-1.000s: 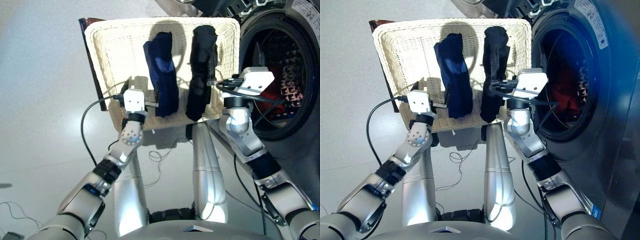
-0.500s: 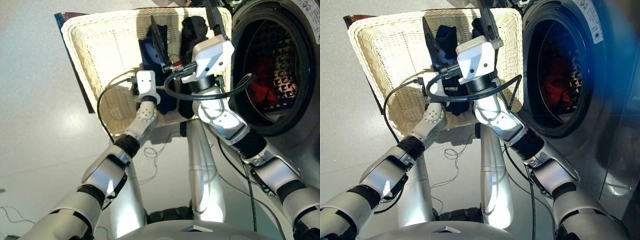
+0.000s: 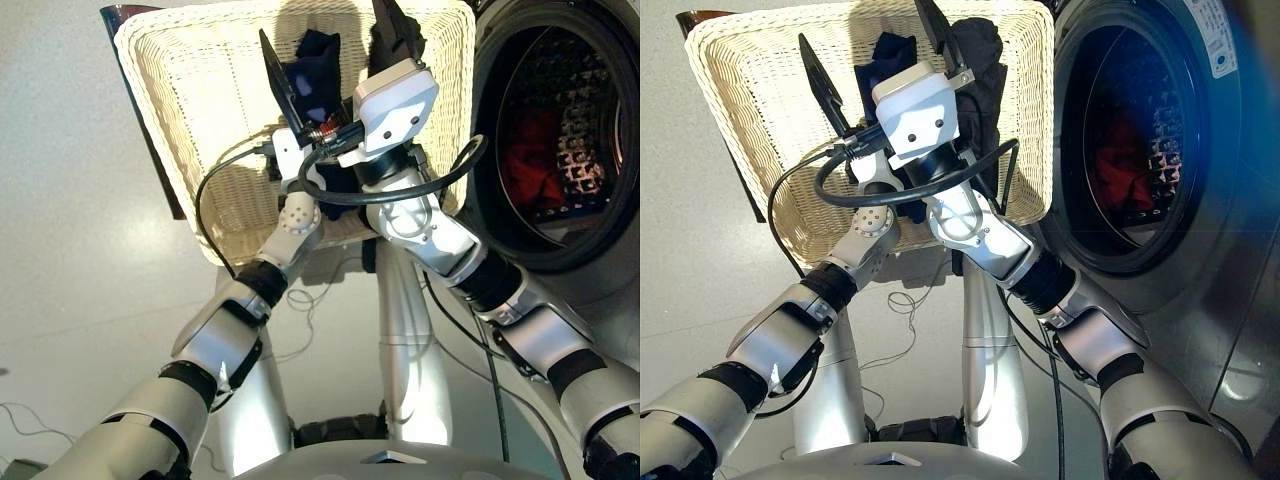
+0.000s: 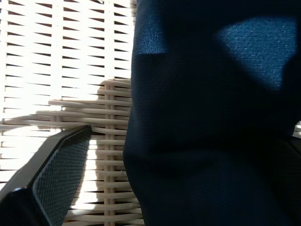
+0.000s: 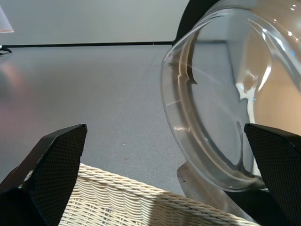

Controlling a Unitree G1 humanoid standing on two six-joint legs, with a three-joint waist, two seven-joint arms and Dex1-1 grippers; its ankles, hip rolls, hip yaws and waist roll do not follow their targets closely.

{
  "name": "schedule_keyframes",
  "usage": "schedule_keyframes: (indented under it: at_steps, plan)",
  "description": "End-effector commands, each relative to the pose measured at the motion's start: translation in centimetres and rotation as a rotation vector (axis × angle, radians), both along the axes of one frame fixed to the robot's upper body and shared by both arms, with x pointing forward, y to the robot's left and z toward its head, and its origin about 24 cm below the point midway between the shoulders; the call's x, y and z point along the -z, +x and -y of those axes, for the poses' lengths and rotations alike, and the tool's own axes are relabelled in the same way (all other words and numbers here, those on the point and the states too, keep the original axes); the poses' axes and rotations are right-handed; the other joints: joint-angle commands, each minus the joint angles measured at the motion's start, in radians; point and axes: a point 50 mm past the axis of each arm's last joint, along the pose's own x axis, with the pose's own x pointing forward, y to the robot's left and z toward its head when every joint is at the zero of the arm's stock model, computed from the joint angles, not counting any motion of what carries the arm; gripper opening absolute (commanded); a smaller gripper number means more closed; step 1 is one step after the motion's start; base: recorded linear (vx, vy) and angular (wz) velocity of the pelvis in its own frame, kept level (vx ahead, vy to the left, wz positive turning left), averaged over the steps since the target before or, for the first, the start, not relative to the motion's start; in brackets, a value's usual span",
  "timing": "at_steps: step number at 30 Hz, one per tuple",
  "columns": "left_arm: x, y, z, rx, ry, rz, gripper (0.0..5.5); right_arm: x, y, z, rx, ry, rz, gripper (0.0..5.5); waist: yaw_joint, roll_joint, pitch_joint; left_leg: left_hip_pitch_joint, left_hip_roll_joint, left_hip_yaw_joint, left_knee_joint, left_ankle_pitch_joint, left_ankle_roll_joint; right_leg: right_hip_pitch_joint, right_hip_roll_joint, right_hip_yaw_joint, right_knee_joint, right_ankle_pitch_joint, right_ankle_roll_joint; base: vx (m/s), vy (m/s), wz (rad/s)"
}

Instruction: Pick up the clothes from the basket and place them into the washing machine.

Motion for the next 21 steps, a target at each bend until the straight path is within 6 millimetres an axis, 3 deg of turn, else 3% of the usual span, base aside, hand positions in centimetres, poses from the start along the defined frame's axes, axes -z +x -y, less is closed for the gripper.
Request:
schedule_keyframes:
  at_steps: [1,10,17,18,21]
  plan:
    - [3.0,0.6,1.4,0.042,0.002,-0.237,0.00,-2.3,-3.3,-1.0,-0.164,0.084,0.105,5.50,-0.039,0.018,0.001,0.014,-0.003,0.003,-0.035,0.023,-0.046,-0.037,0.021,0.003,0.078,-0.073,-0.005,0.000,0.000,0.000]
    - [2.6,0.2,2.2,0.077,0.011,-0.197,0.00,-1.7,-2.6,0.0,-0.101,0.089,0.094,5.50,-0.034,0.026,0.001,0.049,-0.004,0.005,-0.077,0.045,-0.056,0.005,0.010,-0.007,0.038,-0.051,0.003,0.000,0.000,0.000]
    - [1.7,-0.7,2.3,0.114,0.049,-0.082,0.00,-0.7,-1.6,2.5,-0.039,0.095,0.055,5.50,-0.027,0.028,0.001,0.141,-0.007,0.021,-0.181,0.079,-0.069,0.100,-0.003,-0.019,-0.056,-0.017,0.020,-0.012,0.001,-0.006]
    - [1.3,-0.9,2.2,0.127,0.061,-0.047,0.00,-0.7,-1.5,3.1,-0.027,0.091,0.053,5.50,-0.026,0.027,0.001,0.145,-0.010,0.028,-0.222,0.126,-0.065,0.104,-0.006,-0.019,-0.093,0.027,0.024,-0.084,0.009,-0.030]
    - [1.3,-1.6,1.6,0.139,0.080,0.001,0.00,0.1,-1.0,4.7,0.001,0.105,0.006,5.50,-0.020,0.026,0.001,0.219,-0.022,0.040,-0.289,0.143,-0.064,0.172,-0.012,-0.023,-0.149,0.045,0.033,-0.026,0.004,-0.003]
